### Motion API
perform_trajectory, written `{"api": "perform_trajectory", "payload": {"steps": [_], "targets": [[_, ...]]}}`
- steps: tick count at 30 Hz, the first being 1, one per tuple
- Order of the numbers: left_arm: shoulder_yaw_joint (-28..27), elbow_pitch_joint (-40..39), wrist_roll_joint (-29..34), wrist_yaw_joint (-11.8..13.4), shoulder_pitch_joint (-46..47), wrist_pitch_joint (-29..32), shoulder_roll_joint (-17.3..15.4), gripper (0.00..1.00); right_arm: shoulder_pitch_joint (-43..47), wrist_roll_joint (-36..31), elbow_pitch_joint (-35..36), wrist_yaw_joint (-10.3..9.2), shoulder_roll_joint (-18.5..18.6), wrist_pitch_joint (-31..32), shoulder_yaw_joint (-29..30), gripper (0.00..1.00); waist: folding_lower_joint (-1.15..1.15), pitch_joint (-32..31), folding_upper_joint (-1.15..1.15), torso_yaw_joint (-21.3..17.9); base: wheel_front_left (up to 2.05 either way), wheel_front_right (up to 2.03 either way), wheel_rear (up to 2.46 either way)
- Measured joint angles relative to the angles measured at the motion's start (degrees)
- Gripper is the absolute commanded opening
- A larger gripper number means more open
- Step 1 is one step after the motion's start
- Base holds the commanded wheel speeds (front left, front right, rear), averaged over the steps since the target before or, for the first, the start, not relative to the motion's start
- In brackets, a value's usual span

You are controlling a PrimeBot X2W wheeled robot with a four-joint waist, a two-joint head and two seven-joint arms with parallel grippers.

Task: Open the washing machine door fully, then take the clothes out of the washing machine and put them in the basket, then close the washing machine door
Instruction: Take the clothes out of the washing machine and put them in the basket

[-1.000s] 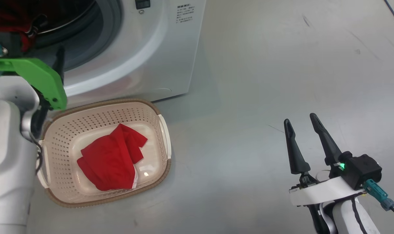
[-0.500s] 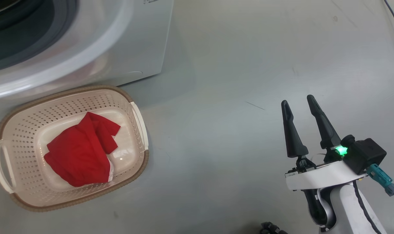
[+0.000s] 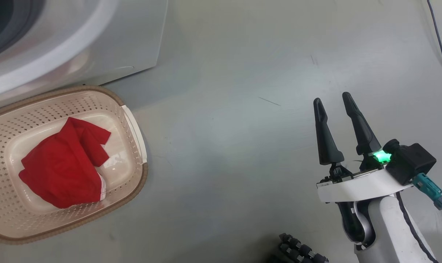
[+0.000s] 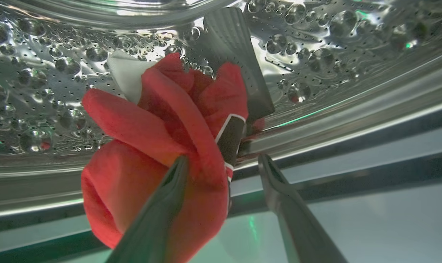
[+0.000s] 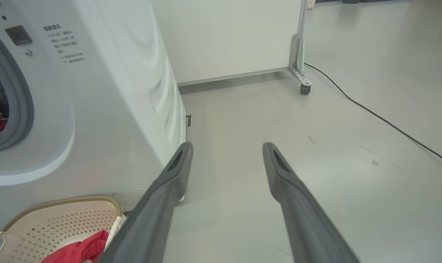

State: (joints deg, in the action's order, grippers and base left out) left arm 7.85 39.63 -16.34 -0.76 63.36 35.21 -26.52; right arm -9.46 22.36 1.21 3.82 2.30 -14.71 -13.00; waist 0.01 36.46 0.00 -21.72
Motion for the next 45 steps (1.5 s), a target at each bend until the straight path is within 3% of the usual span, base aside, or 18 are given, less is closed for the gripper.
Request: {"api": "perform_trajectory", "payload": {"steps": [4, 5, 6, 7, 16, 23, 35, 45], "targets": [[0.01, 1.09, 1.01, 1.71, 1.08, 1.04, -0.51, 0.96, -0.68, 0.52, -0.03, -0.43, -0.03, 0.0, -0.08, 1.0, 0.0, 1.0, 0.0, -0.57, 0.0, 0.0, 0.0], [0.14, 1.26, 1.47, 1.99, 1.25, 1.22, -0.67, 0.65, -0.78, 0.6, -0.02, -0.43, -0.02, 0.0, -0.08, 1.0, 0.0, 1.17, 0.0, -0.68, 0.0, 0.0, 0.0], [0.4, 1.83, 1.9, 2.35, 1.54, 1.87, -1.07, 0.13, -0.9, 0.94, -0.03, -0.44, -0.02, 0.0, -0.15, 1.0, 0.0, 1.5, 0.0, -0.82, 0.0, 0.0, 0.0], [0.59, 2.1, 2.12, 2.55, 1.54, 1.86, -1.3, 0.0, -0.98, 0.99, -0.05, -0.44, -0.02, 0.0, -0.21, 1.0, 0.0, 1.58, 0.0, -0.9, 0.0, 0.0, 0.0], [1.58, 2.63, 2.93, 2.74, 2.02, 1.41, -1.42, 0.0, -1.91, 1.23, -0.29, -0.45, -0.02, 0.0, -0.19, 1.0, 0.0, 1.69, 0.0, -0.76, 0.0, 0.0, 0.0], [0.82, 2.26, 1.42, 2.45, 2.29, -3.39, 1.08, 0.0, -1.91, 1.1, -0.82, -0.52, -0.02, 0.0, 0.45, 1.0, 0.0, 0.86, 0.0, 0.29, 0.0, 0.0, 0.0], [-2.61, -0.34, -1.42, 1.96, 0.76, -16.07, 3.08, 0.0, -1.9, -0.57, -1.34, -0.52, -0.01, 0.0, 1.83, 1.0, 0.0, -1.64, 0.0, 2.66, 0.0, 0.0, 0.0], [-4.0, -4.8, -3.79, 1.04, -6.44, -28.66, 7.56, 0.0, -1.64, -2.94, -1.6, -0.44, 0.01, 0.0, 3.77, 1.0, -0.01, -4.29, 0.0, 5.6, 0.0, 0.0, 0.0]]}}
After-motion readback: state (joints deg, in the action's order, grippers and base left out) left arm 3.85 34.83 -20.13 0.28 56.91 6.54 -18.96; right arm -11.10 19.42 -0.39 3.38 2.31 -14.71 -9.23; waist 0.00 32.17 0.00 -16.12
